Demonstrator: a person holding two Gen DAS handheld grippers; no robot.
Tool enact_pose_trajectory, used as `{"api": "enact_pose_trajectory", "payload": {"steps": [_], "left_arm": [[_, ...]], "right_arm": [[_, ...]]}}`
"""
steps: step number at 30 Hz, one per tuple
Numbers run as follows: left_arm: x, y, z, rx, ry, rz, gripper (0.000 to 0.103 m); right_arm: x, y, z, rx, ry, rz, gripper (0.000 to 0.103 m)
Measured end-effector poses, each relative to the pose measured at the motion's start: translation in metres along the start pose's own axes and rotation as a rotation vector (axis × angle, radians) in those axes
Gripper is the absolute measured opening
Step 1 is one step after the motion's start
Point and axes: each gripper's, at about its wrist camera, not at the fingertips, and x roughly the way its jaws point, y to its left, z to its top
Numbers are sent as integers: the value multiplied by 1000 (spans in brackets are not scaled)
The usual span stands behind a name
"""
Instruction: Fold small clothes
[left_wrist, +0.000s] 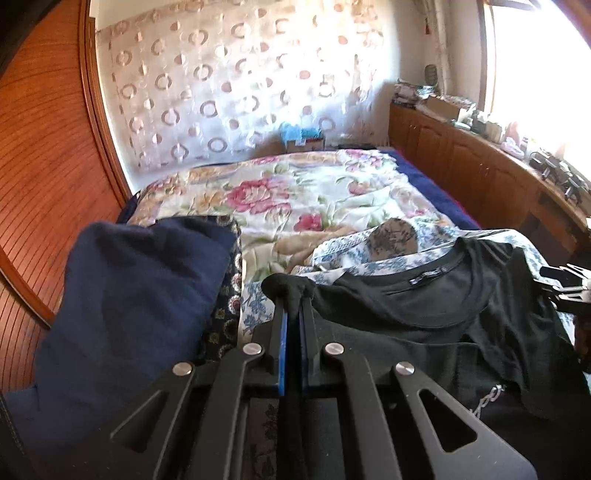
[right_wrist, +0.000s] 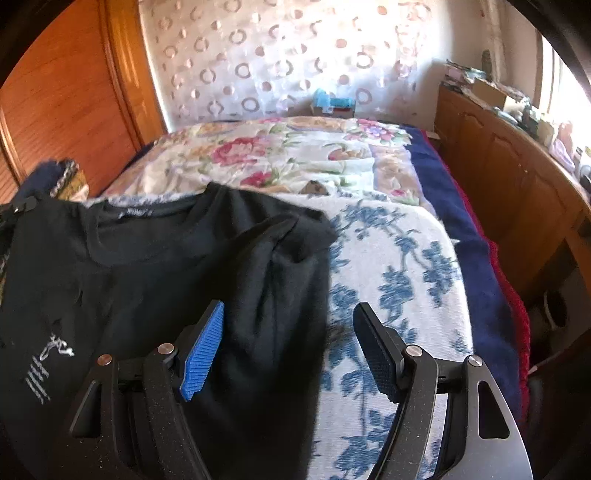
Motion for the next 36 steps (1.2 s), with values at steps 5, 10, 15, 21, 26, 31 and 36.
{"api": "enact_pose_trajectory", "payload": {"steps": [5,10,15,21,26,31,36], "left_arm": [[-11,-1,1,5,-27,-38,3],[-15,-6,0,6,-35,-53,3],[-15,-8,-2,9,-36,-59,3],[-18,-11,-2,12,-43,-59,3],[-19,-12,-2,13,-41,-67,3],[-25,-15,-4,16,-47,-77,3],[-40,-17,-6,19,-75,-84,2]], "right_arm": [[-2,-12,9,15,3,-11,73],[9,-16,17,-4,37,-9,72],[18,-15,23,-17,52,11,65],[30,-7,31,-36,61,14,62],[37,-4,37,-58,66,12,48],[40,2,40,-92,69,60,11],[25,9,38,-94,14,78,7]]}}
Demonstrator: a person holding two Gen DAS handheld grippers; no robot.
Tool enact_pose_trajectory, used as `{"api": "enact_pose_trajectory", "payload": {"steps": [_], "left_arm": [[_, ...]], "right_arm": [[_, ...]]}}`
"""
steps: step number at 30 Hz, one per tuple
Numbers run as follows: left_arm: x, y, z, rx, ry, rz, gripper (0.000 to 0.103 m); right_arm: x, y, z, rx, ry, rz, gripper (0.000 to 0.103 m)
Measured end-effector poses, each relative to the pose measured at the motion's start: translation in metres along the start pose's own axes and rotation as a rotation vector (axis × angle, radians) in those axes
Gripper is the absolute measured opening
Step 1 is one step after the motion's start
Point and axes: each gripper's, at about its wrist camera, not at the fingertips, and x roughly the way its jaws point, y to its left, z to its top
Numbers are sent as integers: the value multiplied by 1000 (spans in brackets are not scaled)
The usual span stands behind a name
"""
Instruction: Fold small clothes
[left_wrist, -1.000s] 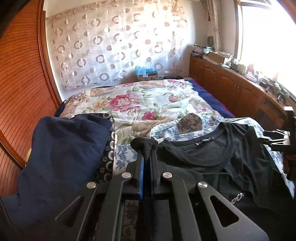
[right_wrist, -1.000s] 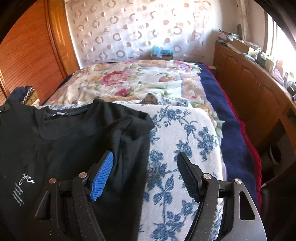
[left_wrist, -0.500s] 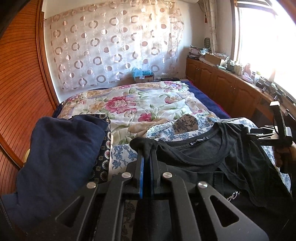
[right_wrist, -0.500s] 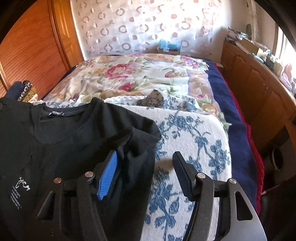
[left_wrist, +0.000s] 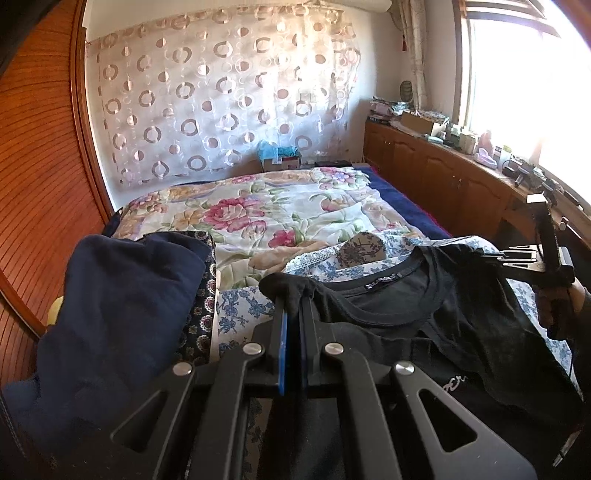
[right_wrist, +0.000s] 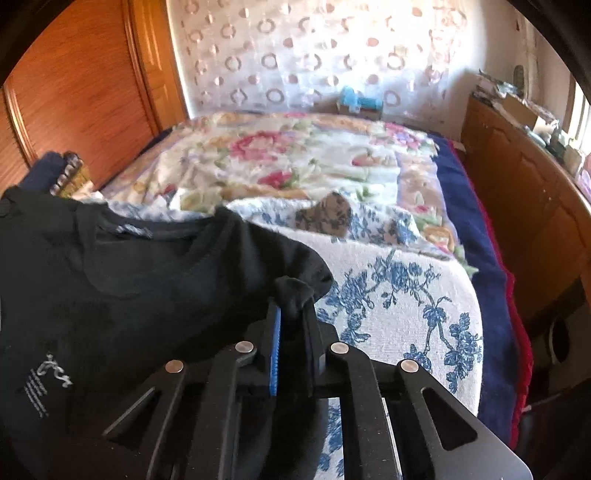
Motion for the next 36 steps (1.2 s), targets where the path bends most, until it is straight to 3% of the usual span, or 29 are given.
{"api": "enact_pose_trajectory", "payload": {"steps": [11,19,30,36], "left_arm": [[-81,0,-23,-15,-124,-15,2],[-152,11,-75,-23,-206,2,2],[-225,18,-145,-58,-249,-17,2],[-238,15,-174,-61,-178,-40,4]], "right_arm": [[-94,34,-7,-7,-211,13,6],[-174,55,-58,-12,-313,10,6],[-260,82,-143,-17,-356,-13,6],[-295,89,-178,-6,-334,16,6]]}}
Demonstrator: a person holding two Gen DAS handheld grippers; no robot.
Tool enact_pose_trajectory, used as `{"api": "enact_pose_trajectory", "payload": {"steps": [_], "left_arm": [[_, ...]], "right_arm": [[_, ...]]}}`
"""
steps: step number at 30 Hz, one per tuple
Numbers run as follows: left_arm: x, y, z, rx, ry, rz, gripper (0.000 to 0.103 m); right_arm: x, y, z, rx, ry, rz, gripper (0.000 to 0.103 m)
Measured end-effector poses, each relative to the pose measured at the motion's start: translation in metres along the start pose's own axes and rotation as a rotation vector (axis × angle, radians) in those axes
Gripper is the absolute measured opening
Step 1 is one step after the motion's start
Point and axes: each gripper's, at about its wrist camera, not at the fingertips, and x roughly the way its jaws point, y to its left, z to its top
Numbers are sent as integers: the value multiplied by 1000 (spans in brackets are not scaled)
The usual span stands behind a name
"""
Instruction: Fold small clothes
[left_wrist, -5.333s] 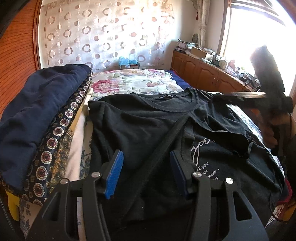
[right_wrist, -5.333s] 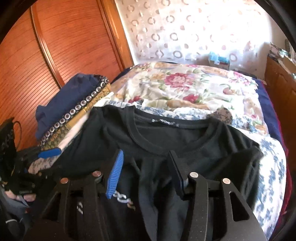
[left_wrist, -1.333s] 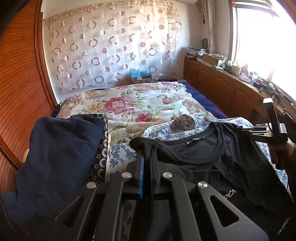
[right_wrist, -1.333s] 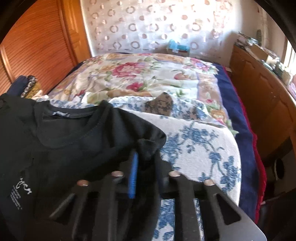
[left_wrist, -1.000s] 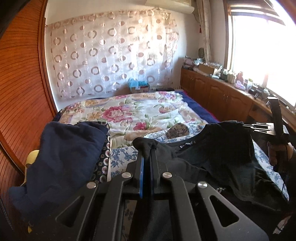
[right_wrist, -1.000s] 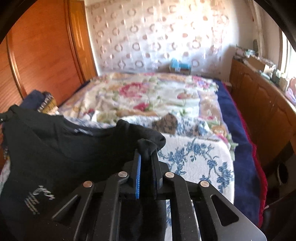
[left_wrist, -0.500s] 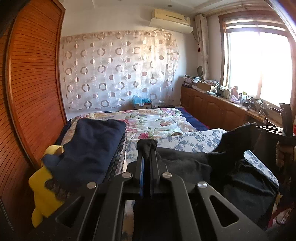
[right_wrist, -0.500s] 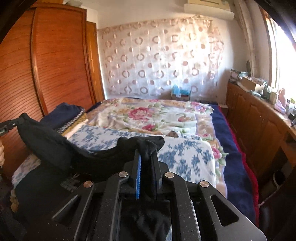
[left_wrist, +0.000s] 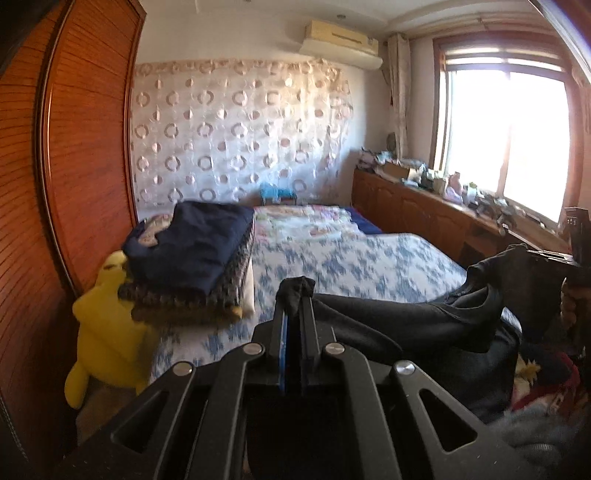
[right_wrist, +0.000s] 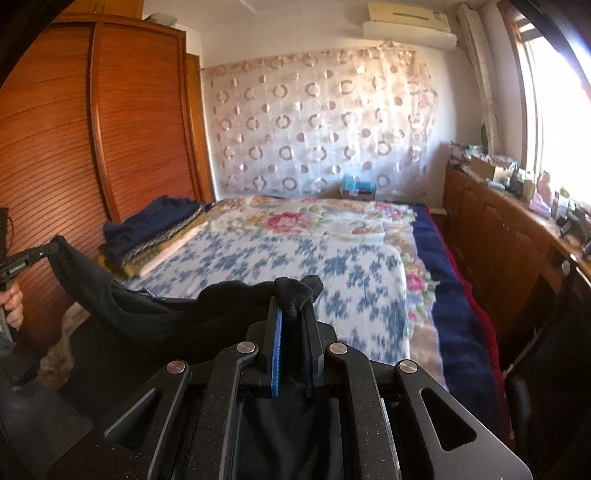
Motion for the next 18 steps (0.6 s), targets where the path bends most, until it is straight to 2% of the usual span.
{"api": "enact_pose_trajectory", "payload": {"steps": [4,5,7,9,10,11,12,18], "left_arm": [[4,8,-24,-5,63,13,13],[7,11,-27,-7,75,18,21],[9,16,-31,-18,88,13,24],[12,18,-32,-30,97,10,29],[17,21,-32,-36,107,7,34],[20,21,-33,-38,117,3,36],[24,21,-33,-37,127,-6,36],[58,16,-34,-16,186,-25,47]], "right_arm": [[4,3,-31,-8,104,5,7],[8,1,-42,-4,138,1,9],[19,-3,-61,-3,205,7,16],[21,-6,-75,-16,233,-12,30],[21,-9,-77,-16,235,-7,32],[19,-11,-79,-12,230,-8,41],[15,-14,-78,-9,217,-14,55],[19,-24,-59,-5,151,-55,67]]}}
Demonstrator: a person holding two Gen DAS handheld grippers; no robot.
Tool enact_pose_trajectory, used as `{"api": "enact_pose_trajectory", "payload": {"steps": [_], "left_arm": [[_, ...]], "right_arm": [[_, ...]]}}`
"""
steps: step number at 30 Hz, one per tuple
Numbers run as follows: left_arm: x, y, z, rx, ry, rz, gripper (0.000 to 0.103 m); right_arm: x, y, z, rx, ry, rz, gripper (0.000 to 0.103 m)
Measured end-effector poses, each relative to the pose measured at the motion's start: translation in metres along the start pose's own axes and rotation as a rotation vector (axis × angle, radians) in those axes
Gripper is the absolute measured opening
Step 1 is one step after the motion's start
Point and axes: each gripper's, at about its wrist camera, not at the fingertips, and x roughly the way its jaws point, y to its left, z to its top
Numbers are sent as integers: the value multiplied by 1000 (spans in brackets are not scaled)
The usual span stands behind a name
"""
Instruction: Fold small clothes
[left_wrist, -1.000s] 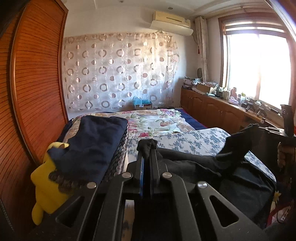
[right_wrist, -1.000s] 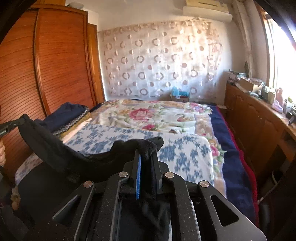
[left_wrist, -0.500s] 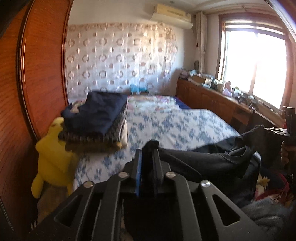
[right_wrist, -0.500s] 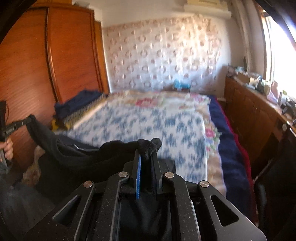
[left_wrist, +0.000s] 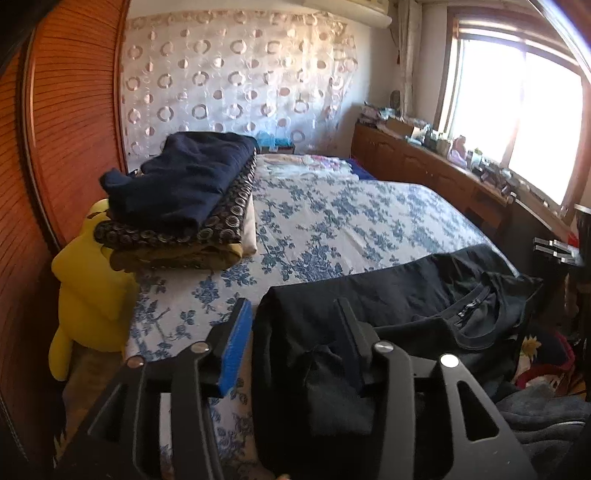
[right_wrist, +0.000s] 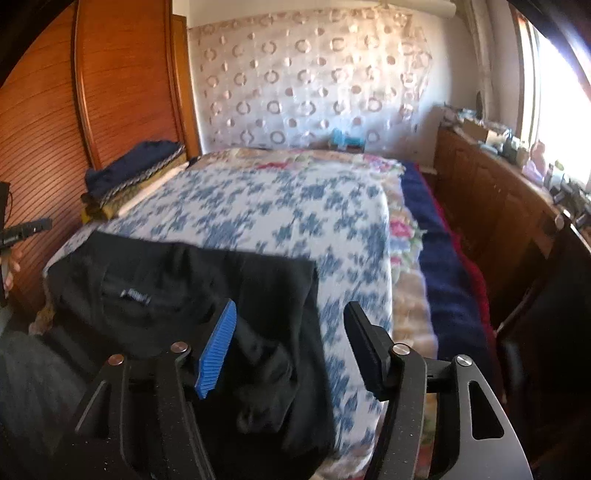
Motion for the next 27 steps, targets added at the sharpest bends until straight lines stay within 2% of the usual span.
{"api": "enact_pose_trajectory", "payload": {"steps": [4,13,17,19,23,26,27], "left_arm": [[21,2,4,10,46,3,48],[70,24,9,-1,142,33,48],[86,30,4,-20,185,20,48],[94,31,-1,-31,221,-12,48],[91,31,-2,-37,214,-13,48],[89,27,-2,-18,223,-12,47],[90,24,-1,-8,223,-16,44]], "right_arm": [[23,0,15,-22,6,3,74],[100,-11,26,-4,125,32,75],[114,-11,24,4,162,45,75],[119,-11,23,8,177,57,75],[127,-10,17,12,211,59,75],[126,-10,17,19,208,81,66],[126,-9,16,16,208,82,65]]}}
